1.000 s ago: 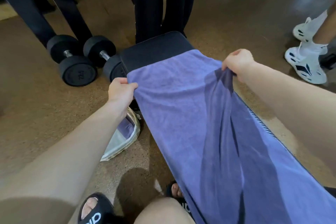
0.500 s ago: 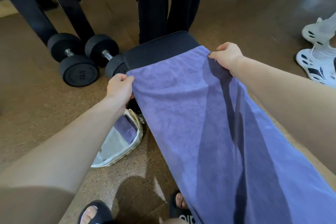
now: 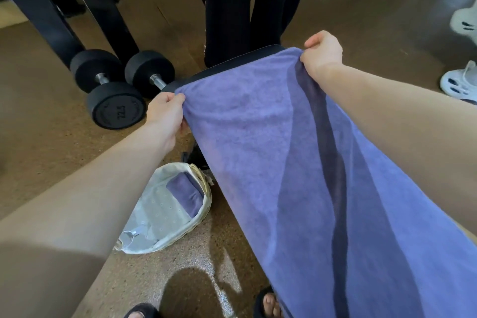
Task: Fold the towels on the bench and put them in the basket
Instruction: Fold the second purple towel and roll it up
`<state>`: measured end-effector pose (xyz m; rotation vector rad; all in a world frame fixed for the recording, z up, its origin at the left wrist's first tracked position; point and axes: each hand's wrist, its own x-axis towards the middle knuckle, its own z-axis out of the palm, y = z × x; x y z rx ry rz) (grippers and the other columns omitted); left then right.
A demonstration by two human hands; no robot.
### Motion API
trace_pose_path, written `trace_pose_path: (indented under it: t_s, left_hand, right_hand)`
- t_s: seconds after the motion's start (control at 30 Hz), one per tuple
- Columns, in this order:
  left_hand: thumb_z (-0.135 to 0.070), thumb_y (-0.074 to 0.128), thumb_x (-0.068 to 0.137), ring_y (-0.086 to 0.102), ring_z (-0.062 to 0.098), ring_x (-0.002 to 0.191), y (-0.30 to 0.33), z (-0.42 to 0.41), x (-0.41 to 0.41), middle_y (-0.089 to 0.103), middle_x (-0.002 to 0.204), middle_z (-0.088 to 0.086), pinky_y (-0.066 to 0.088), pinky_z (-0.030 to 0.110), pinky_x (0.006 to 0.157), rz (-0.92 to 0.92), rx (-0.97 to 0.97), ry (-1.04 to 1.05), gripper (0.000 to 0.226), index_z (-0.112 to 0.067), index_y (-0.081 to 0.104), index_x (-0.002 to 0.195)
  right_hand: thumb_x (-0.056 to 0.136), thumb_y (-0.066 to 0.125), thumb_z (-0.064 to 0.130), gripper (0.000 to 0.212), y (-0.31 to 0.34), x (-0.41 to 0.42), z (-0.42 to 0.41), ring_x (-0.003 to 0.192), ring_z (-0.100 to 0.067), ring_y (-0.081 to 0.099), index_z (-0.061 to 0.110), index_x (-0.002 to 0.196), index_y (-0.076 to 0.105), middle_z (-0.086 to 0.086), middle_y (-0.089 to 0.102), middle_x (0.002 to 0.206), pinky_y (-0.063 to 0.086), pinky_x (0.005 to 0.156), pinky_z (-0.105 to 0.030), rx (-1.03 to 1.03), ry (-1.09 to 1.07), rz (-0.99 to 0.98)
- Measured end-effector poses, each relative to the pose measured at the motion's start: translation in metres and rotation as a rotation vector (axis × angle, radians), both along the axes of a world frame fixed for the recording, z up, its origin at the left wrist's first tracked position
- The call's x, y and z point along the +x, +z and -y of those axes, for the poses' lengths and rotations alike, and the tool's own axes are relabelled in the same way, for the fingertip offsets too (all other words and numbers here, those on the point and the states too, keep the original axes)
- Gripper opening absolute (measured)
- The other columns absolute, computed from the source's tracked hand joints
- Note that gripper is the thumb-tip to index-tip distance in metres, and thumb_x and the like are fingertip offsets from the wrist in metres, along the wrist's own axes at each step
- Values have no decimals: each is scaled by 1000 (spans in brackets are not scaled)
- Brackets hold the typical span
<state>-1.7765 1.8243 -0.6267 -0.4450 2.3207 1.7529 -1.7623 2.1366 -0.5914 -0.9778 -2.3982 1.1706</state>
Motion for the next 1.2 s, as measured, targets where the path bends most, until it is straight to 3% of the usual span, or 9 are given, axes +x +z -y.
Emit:
trace_pose_path:
  t_s: [0.13,0.23,0.4,0.5,0.63,0.73,1.03,1.13,1.2]
  left_hand:
    - [-25,48,101,68,19,84,1,0,3,70,97,5,61,34,74,130,34,1,20,-15,65,107]
    - [-28,41,102,70,21,87,3,-2,27,72,103,9,58,34,70,198,10,-25,32,-10,61,120]
    - [-53,39,100,71,26,93,6,-10,115,70,112,11,60,39,76,371,111,-95,54,-10,51,130]
    - [-55,44,99,66,27,99,11,-20,175,61,124,8,58,38,74,373,11,-190,63,-9,42,141]
    - [-51,58,91,48,39,130,22,-29,253,44,148,16,43,44,104,231,-388,-373,90,-3,14,152]
    - [-36,71,85,31,41,139,43,-31,296,29,149,22,30,43,111,38,-536,-453,86,-9,20,149]
    - [-56,69,77,41,28,110,91,-54,409,39,117,5,43,42,93,-452,-920,-1206,60,-19,39,113]
    - [-48,64,88,54,28,105,76,-59,437,53,113,6,44,41,86,-665,-1079,-1380,42,-17,51,112]
    - [-33,81,73,62,24,80,69,-61,442,61,92,4,47,36,66,-779,-1193,-1407,34,-18,60,95]
  right_hand:
    - [94,49,12,26,-1,6,-2,97,-24,55,14,120,53,-5,55,114,45,76,-26,96,38,98]
    - [99,45,21,26,-1,34,-2,106,-37,57,9,122,49,-15,58,119,45,88,-39,270,51,239]
    - [99,47,28,25,-1,128,-6,108,-36,60,14,117,56,-15,66,116,47,91,-38,247,195,280]
    - [100,48,31,27,7,199,-20,112,-35,60,14,116,61,-14,68,117,46,90,-36,284,285,405]
    - [101,49,27,23,20,296,-35,109,-36,61,9,102,64,-17,69,111,44,83,-34,263,273,507]
    - [98,54,27,20,27,355,-39,102,-31,62,11,101,66,-10,70,102,47,82,-34,244,249,523]
    - [90,59,30,20,24,445,-34,96,-31,57,13,101,58,-8,64,96,43,74,-34,337,211,507]
    - [90,58,30,23,24,454,-28,87,-30,52,12,100,50,-8,58,92,46,73,-37,318,224,547]
    - [90,58,24,19,27,455,-26,87,-30,52,9,101,52,-9,58,90,46,73,-37,318,226,565]
